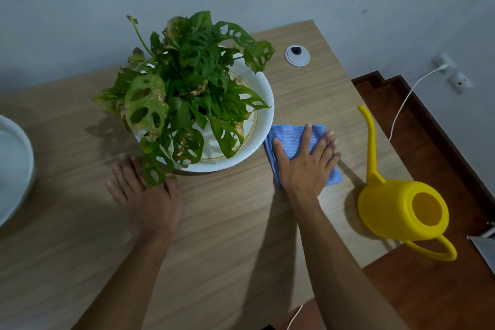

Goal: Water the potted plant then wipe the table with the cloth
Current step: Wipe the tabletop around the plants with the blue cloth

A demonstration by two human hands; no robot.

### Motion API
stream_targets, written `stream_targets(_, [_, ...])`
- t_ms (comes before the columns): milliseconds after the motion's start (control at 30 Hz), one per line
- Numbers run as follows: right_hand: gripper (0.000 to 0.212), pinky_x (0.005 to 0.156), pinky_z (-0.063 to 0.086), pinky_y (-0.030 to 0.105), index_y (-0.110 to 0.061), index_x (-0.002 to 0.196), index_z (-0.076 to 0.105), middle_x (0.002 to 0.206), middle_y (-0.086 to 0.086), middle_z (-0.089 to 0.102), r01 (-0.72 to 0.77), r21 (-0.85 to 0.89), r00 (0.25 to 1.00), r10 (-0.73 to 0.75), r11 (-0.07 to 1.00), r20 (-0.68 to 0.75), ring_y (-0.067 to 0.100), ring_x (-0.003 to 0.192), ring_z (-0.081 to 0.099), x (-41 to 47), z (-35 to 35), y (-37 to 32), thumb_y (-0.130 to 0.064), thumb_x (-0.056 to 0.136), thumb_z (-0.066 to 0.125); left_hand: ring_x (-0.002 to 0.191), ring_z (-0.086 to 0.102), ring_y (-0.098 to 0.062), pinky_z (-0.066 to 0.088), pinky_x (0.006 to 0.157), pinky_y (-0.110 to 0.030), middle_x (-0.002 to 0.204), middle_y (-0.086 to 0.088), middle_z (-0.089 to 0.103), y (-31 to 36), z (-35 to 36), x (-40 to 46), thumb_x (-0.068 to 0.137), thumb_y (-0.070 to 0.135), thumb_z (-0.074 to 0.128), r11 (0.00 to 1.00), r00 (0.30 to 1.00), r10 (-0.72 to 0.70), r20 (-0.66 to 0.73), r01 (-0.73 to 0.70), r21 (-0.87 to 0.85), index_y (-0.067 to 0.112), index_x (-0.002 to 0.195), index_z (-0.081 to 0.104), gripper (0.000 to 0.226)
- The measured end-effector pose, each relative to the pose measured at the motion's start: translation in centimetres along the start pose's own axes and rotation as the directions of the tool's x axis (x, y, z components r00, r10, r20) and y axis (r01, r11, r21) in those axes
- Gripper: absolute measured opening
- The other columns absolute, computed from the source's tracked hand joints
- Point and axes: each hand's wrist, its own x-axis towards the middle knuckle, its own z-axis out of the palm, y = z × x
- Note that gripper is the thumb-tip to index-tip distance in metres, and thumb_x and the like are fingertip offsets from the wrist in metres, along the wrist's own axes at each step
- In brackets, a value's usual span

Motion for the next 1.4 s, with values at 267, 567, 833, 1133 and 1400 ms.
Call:
stream_targets(267, [0.090,0.119,-0.010,0.055,-0.024,0.158,0.003,0.162,0.025,-0.010,-0.082,0.029,0.997,0.082,0.996,0.011,0.038,0.149,-0.014,8.2,0.1,-2.1,-0.079,0.089,0.019,0.149,0.019,-0.044,0.013,0.123,-0.059,0.158,-0.029,0.023,-0.2,0.6,0.1,0.091,0.040,0.037,1.000,1.000,0.014,-0.027,-0.015,-0.019,-0.003,0.153,0.026,0.076])
stream_targets(567, [0.067,0.115,-0.010,0.063,-0.031,0.158,0.007,0.166,0.011,-0.002,0.082,0.038,0.997,-0.082,0.996,-0.005,0.032,0.151,-0.011,14.0,0.7,-6.0,-0.061,0.100,0.018,0.149,0.020,-0.047,0.010,0.123,-0.059,0.156,-0.036,0.026,0.4,-0.4,0.0,0.089,0.038,0.038,1.000,1.000,0.028,-0.002,-0.028,0.007,-0.010,0.150,0.024,0.079])
stream_targets(833, [0.058,0.115,-0.005,0.064,-0.037,0.156,0.002,0.166,0.009,-0.002,0.137,0.045,0.987,-0.140,0.990,0.074,0.032,0.151,-0.010,14.9,0.5,-8.7,-0.053,0.103,0.019,0.148,0.022,-0.048,0.013,0.121,-0.061,0.155,-0.036,0.027,0.6,-0.6,-0.1,0.092,0.034,0.042,0.999,1.000,0.027,-0.005,-0.027,0.016,-0.011,0.148,0.026,0.074])
stream_targets(1133, [0.055,0.115,-0.006,0.064,-0.046,0.154,0.009,0.165,0.010,-0.012,0.466,-0.108,0.875,-0.440,0.878,0.201,0.035,0.149,-0.015,15.4,0.3,-8.0,-0.057,0.102,0.025,0.148,0.020,-0.047,0.011,0.122,-0.060,0.156,-0.033,0.027,0.5,-0.5,0.0,0.093,0.035,0.040,0.999,1.000,0.028,-0.002,-0.028,0.023,-0.009,0.149,0.028,0.072])
stream_targets(1400, [0.066,0.117,-0.002,0.063,-0.038,0.156,0.007,0.166,0.003,-0.004,0.564,-0.152,0.823,-0.538,0.812,0.183,0.028,0.151,-0.010,15.0,0.6,-7.1,-0.059,0.099,0.033,0.149,0.019,-0.045,0.009,0.122,-0.059,0.157,-0.031,0.025,0.5,-0.4,0.0,0.092,0.034,0.043,1.000,1.000,0.028,-0.010,-0.028,0.004,-0.008,0.150,0.028,0.073])
